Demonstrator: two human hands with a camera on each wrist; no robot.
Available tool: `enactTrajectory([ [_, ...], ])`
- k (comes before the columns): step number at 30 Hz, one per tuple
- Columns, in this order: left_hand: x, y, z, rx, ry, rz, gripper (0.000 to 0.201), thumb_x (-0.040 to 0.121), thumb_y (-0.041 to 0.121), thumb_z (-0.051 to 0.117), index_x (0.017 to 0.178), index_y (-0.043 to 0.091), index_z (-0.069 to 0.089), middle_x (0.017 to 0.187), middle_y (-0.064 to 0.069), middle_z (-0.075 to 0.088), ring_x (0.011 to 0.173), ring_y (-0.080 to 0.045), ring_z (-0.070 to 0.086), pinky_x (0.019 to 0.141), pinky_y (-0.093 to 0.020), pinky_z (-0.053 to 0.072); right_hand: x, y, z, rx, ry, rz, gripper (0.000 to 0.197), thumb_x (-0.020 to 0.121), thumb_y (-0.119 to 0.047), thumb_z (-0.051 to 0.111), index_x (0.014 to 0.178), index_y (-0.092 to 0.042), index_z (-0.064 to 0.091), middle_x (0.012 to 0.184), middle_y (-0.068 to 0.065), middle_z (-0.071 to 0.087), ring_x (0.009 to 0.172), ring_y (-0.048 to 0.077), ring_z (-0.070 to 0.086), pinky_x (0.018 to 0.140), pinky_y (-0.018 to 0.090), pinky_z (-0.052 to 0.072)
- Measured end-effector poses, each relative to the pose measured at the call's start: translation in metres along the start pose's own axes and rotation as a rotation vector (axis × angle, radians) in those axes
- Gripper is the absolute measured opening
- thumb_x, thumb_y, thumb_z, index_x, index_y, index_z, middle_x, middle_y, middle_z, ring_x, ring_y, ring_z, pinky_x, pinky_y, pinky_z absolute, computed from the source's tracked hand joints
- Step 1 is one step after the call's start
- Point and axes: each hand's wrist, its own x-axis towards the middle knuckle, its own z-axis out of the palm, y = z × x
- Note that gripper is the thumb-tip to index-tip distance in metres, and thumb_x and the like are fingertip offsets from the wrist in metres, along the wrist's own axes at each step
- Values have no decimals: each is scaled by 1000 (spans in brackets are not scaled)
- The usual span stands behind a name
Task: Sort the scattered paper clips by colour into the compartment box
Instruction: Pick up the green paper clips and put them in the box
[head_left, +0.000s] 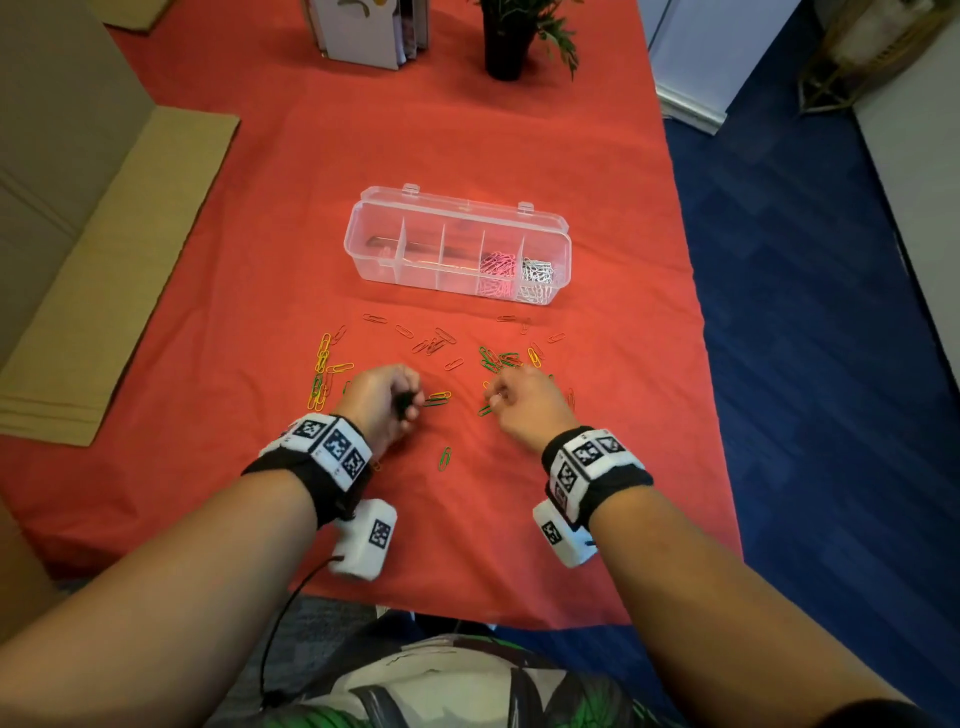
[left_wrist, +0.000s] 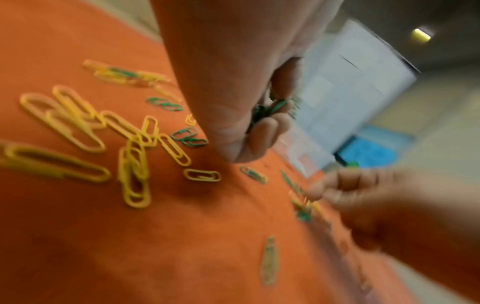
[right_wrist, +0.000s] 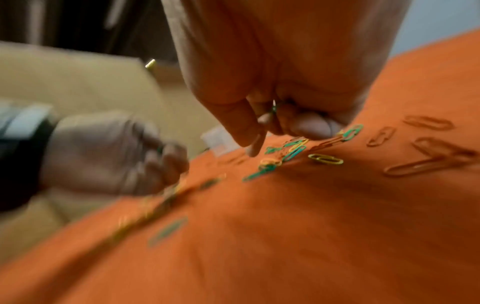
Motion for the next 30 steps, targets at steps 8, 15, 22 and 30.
enactTrajectory([
  [8, 8, -6, 4, 539, 187, 228, 14, 82, 21, 61, 68, 18, 61, 64, -3, 57, 55, -16, 48, 53, -23, 36, -5, 1, 18, -394, 46, -221, 19, 79, -12, 54, 98, -9, 51, 104, 13, 52, 100, 36, 54, 83, 46, 49],
  [15, 13, -22, 2, 1267, 272, 502, 21, 80, 29, 63, 98, 17, 68, 102, -11, 63, 98, -30, 60, 83, -34, 46, -8, 6, 15, -257, 48, -176, 27, 79, -25, 63, 100, -9, 55, 106, 13, 54, 103, 33, 55, 90, 41, 47],
  [22, 13, -25, 6, 1314, 209, 475, 15, 85, 21, 53, 88, 10, 63, 98, -15, 60, 93, -33, 59, 81, -38, 46, -16, -6, 22, -444, 50, -179, 26, 88, -21, 52, 111, -8, 49, 118, 13, 49, 110, 34, 51, 89, 43, 46],
  [30, -3, -5, 11, 170, -93, 39, 4, 63, 15, 38, 62, 18, 40, 58, -2, 41, 45, -15, 34, 46, -21, 23, -6, -1, 8, 52, -110, 39, 9, 90, -11, 47, 84, -17, 52, 94, 7, 58, 92, 25, 56, 79, 26, 43],
])
